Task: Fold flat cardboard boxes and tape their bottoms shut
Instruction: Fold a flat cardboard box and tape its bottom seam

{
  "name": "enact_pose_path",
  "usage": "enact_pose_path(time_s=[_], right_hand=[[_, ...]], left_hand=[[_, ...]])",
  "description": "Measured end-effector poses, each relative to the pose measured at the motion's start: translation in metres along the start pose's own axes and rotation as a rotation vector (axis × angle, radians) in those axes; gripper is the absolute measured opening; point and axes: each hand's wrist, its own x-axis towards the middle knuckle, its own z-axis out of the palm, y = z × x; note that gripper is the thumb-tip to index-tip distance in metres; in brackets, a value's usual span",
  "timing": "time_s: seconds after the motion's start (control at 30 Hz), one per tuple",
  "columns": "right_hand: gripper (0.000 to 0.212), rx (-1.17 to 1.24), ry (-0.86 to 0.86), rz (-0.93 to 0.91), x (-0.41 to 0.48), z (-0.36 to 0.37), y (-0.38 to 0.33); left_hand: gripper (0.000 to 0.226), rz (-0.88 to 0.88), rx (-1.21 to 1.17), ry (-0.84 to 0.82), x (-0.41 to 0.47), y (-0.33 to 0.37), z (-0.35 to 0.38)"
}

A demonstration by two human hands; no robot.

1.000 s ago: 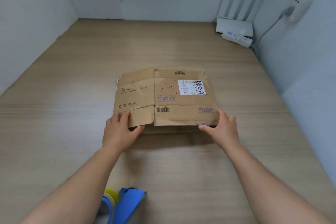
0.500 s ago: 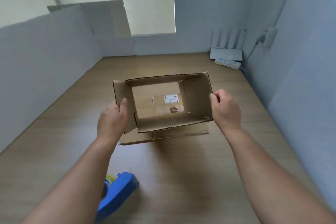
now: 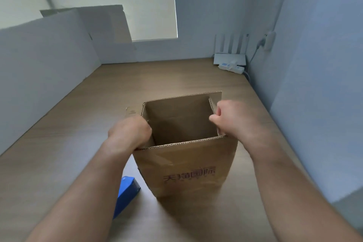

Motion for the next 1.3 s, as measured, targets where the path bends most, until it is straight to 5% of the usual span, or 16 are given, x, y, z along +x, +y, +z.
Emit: enact_pose_path(time_s=[0.07, 0.23, 0.47, 0.57, 0.67, 0.8, 0.9, 1.03, 1.3], right_hand=[[0.020, 0.069, -0.160, -0.015, -0.001, 0.010, -0.009], [0.047, 0.520, -0.272, 0.090, 0.006, 0.014, 0.012], [0.062, 0.870, -0.006, 0.196, 0.012, 0.034, 0.017], [0.051, 0.977, 0.013, 0.238, 0.014, 0.035, 0.025], [0.055, 0.925, -0.032, 0.261, 0.009, 0.042, 0.034], [0.013, 0.992, -0.008, 0.159, -0.004, 0.062, 0.040], [0.008, 0.913, 0.028, 0.129, -0.008, 0.071, 0.039], [0.014, 0.931, 0.012, 0.104, -0.008, 0.070, 0.036], [0.031, 0.825, -0.023, 0.025, -0.005, 0.082, 0.029]], left_hand=[[0.048, 0.059, -0.059, 0.002, -0.003, 0.004, 0.000], [0.060, 0.386, -0.777, -0.211, -0.021, -0.019, -0.001], [0.051, 0.534, -0.754, -0.626, -0.007, -0.044, 0.009], [0.038, 0.452, -0.904, -0.474, 0.002, -0.044, 0.018], [0.028, 0.263, -1.002, -0.085, 0.005, -0.032, 0.042], [0.058, 0.181, -0.790, 0.191, 0.012, -0.017, 0.062], [0.100, 0.055, -0.797, 0.015, 0.020, -0.020, 0.064], [0.057, -0.032, -1.156, -0.342, 0.015, -0.016, 0.067], [0.033, -0.070, -1.228, -0.152, -0.005, -0.024, 0.084]])
